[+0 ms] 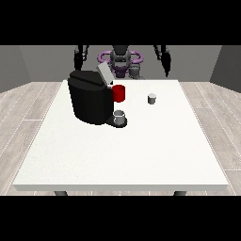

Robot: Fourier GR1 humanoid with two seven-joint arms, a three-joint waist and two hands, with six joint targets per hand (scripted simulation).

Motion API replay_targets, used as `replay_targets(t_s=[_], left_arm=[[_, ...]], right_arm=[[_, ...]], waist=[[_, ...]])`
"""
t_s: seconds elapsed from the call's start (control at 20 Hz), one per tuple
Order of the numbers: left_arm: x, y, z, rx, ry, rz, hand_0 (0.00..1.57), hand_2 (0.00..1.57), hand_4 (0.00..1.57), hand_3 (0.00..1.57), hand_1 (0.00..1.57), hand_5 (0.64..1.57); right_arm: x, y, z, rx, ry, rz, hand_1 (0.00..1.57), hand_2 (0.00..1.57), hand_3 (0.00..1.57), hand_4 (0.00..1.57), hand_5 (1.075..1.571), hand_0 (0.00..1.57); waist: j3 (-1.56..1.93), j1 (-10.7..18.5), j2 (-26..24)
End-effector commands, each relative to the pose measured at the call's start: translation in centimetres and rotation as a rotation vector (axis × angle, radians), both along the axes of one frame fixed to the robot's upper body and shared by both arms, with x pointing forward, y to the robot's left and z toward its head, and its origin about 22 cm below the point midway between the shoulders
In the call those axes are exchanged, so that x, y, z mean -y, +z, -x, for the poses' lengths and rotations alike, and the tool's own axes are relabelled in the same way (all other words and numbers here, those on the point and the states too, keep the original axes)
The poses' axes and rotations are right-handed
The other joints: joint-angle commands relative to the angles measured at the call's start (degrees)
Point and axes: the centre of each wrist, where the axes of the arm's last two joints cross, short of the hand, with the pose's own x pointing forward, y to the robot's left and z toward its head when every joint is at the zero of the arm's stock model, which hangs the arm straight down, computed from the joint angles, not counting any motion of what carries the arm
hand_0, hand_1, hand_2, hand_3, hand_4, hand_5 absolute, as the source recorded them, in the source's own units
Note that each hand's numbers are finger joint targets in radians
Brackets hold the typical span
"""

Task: Insert the coffee pod into the coffee machine and close the lid

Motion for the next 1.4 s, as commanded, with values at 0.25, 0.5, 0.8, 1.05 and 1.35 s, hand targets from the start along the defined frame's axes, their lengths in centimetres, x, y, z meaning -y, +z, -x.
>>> replay_targets(t_s=[0.25,0.5,0.8,1.05,1.35], left_arm=[[3.1,-0.7,1.9,0.151,-0.16,0.097,0.0,0.0,0.24,0.0,0.0,1.571],[0.6,-0.3,1.1,0.112,-0.158,-0.096,0.0,0.0,0.21,0.0,0.0,1.571],[-2.3,2.8,-3.6,0.053,-0.12,-0.192,0.0,0.0,0.0,0.0,0.0,1.571],[-4.2,2.2,-5.9,-0.013,-0.114,-0.201,0.0,0.0,0.0,0.0,0.0,1.571],[-6.4,1.3,-7.7,-0.066,-0.086,-0.242,0.0,0.0,0.0,0.0,0.0,1.571]], right_arm=[[3.6,-1.8,0.3,-0.081,-0.044,-0.015,0.0,0.0,0.0,0.13,1.571,0.0],[0.4,-2.0,0.8,0.056,-0.2,-0.085,0.0,0.0,0.0,0.18,1.571,0.0],[-0.6,-0.2,-1.1,0.134,-0.151,-0.088,0.0,0.0,0.0,0.16,1.571,0.0],[-1.2,2.3,-2.6,0.163,-0.097,-0.106,0.0,0.0,0.0,0.19,1.571,0.0],[-0.4,2.7,-3.2,0.173,-0.094,-0.122,0.0,0.0,0.0,0.28,1.571,0.0]], waist=[[-0.13,2.17,-3.2],[-0.13,-1.25,-3.61],[-0.12,-3.77,0.77],[-0.15,-6.11,4.22],[-0.14,-6.15,5.64]])
